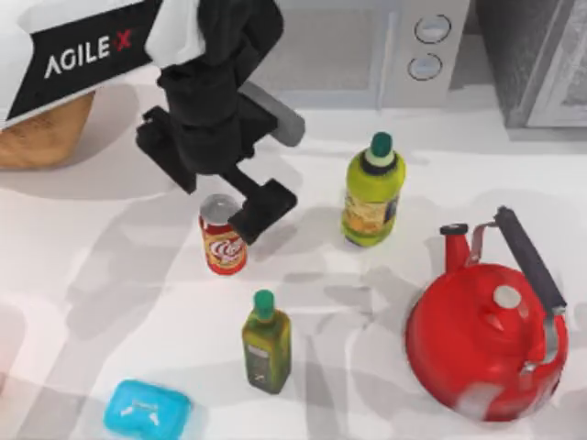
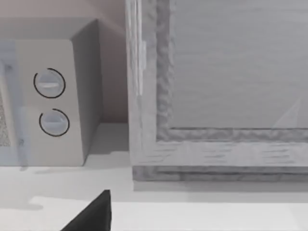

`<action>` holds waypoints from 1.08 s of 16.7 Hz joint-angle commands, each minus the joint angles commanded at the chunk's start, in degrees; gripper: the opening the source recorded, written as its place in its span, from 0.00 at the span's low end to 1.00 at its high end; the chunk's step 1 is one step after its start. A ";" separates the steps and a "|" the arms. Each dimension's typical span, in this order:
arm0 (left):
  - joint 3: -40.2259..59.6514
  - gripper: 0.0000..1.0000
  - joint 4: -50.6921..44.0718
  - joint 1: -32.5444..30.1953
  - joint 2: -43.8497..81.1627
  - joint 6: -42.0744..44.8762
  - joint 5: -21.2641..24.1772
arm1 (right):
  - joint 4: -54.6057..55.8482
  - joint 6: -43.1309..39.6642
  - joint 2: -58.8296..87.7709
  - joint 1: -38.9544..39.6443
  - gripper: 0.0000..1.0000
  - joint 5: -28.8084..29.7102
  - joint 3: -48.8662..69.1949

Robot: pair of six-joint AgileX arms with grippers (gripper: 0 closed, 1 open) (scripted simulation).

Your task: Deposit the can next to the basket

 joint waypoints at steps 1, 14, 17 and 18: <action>-1.74 1.00 2.33 -0.01 0.35 0.00 0.00 | 0.00 0.00 0.00 0.00 1.00 0.00 0.00; -5.04 0.47 5.92 -0.03 1.09 0.00 0.01 | 0.00 0.00 0.00 0.00 1.00 0.00 0.00; -5.04 0.25 5.92 -0.03 1.09 0.00 0.01 | 0.00 0.00 0.00 0.00 1.00 0.00 0.00; -5.04 0.17 5.92 -0.03 1.09 0.00 0.01 | 0.00 0.00 0.00 0.00 1.00 0.00 0.00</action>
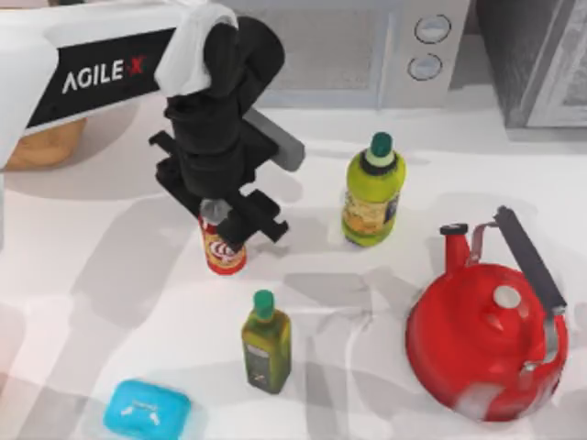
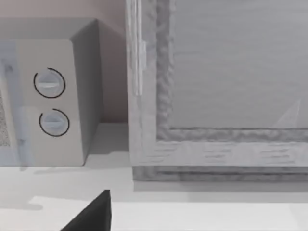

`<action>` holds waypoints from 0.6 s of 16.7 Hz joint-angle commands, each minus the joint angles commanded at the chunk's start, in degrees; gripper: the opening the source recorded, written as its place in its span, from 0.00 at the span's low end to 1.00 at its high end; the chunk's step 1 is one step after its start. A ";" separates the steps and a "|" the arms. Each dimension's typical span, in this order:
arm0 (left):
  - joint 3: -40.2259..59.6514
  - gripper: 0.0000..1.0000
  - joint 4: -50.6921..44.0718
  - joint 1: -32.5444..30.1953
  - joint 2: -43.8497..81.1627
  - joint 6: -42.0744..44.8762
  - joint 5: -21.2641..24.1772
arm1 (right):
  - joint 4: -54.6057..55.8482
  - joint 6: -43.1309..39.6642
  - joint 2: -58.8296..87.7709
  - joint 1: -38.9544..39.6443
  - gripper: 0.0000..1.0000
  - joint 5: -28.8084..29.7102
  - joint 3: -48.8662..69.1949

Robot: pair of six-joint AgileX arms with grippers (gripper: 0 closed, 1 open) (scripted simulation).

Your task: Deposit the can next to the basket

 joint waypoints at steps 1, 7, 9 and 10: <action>0.00 0.10 0.00 0.00 0.00 0.00 0.00 | 0.00 0.00 0.00 0.00 1.00 0.00 0.00; 0.00 0.00 0.00 0.00 0.00 0.00 0.00 | 0.00 0.00 0.00 0.00 1.00 0.00 0.00; 0.00 0.00 0.00 0.00 0.00 0.00 0.00 | 0.00 0.00 0.00 0.00 1.00 0.00 0.00; 0.00 0.00 0.00 0.00 0.00 0.00 0.00 | 0.00 0.00 0.00 0.00 1.00 0.00 0.00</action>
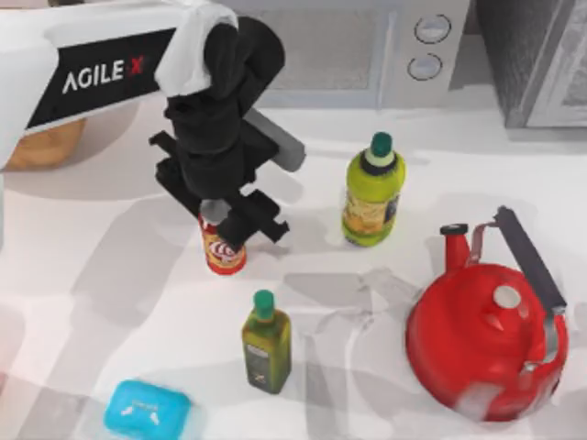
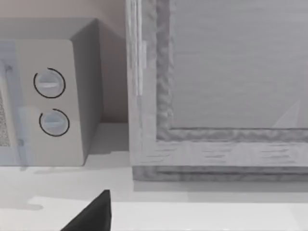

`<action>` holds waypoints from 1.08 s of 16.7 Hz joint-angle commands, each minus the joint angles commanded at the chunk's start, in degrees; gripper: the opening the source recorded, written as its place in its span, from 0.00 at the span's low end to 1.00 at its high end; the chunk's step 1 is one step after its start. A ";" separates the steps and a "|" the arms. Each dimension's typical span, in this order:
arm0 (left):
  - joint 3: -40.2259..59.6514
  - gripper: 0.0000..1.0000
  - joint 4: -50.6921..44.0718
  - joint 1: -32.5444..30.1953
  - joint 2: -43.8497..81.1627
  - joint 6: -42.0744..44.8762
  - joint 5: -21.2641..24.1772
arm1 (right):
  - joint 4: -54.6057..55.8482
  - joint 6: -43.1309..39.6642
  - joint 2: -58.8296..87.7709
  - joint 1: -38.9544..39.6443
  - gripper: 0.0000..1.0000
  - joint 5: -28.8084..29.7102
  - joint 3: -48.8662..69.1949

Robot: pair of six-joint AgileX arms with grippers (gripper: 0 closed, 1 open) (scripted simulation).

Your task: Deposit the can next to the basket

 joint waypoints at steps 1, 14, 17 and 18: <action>-0.03 0.00 -0.01 0.04 -0.11 0.04 0.04 | 0.00 0.00 0.00 0.00 1.00 0.00 0.00; -4.14 0.00 -5.92 40.77 -12.24 11.32 2.12 | 0.00 0.00 0.00 0.00 1.00 0.00 0.00; -6.01 0.00 -2.41 48.78 -10.04 8.10 0.44 | 0.00 0.00 0.00 0.00 1.00 0.00 0.00; -6.68 0.00 -1.33 50.24 -8.92 7.18 0.05 | 0.00 0.00 0.00 0.00 1.00 0.00 0.00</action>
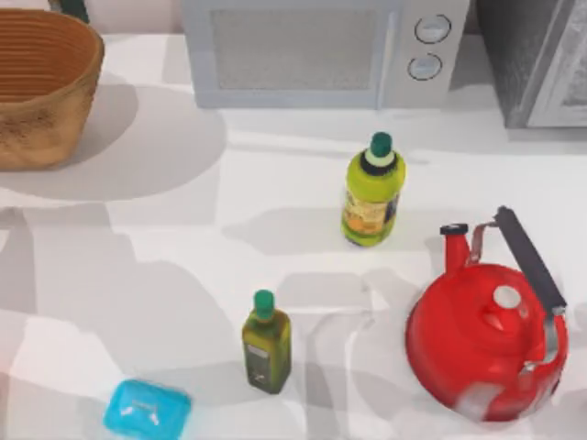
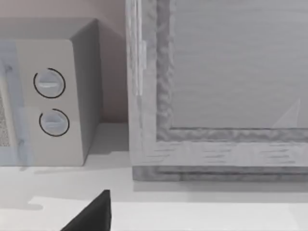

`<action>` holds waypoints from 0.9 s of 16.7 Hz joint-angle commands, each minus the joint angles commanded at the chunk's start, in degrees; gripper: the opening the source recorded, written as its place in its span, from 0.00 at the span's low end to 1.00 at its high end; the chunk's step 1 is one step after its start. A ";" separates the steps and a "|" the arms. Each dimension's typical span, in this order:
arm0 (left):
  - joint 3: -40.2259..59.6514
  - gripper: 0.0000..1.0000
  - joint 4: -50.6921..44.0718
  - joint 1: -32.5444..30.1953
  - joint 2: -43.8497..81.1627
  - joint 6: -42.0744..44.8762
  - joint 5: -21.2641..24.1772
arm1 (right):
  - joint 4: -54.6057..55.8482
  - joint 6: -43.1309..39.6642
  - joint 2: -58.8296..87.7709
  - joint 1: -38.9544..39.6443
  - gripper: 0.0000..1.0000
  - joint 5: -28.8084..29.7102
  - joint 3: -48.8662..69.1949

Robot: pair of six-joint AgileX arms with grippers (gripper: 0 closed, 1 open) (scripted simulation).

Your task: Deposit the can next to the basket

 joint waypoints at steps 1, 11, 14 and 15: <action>-0.46 0.00 0.77 0.89 0.84 -0.67 -0.26 | 0.00 0.00 0.00 0.00 1.00 0.00 0.00; -1.81 0.00 2.69 1.18 1.56 -0.86 -0.34 | 0.00 0.00 0.00 0.00 1.00 0.00 0.00; -1.81 0.00 2.69 1.18 1.56 -0.86 -0.34 | 0.00 0.00 0.00 0.00 1.00 0.00 0.00; -1.81 0.08 2.69 1.18 1.56 -0.86 -0.34 | 0.00 0.00 0.00 0.00 1.00 0.00 0.00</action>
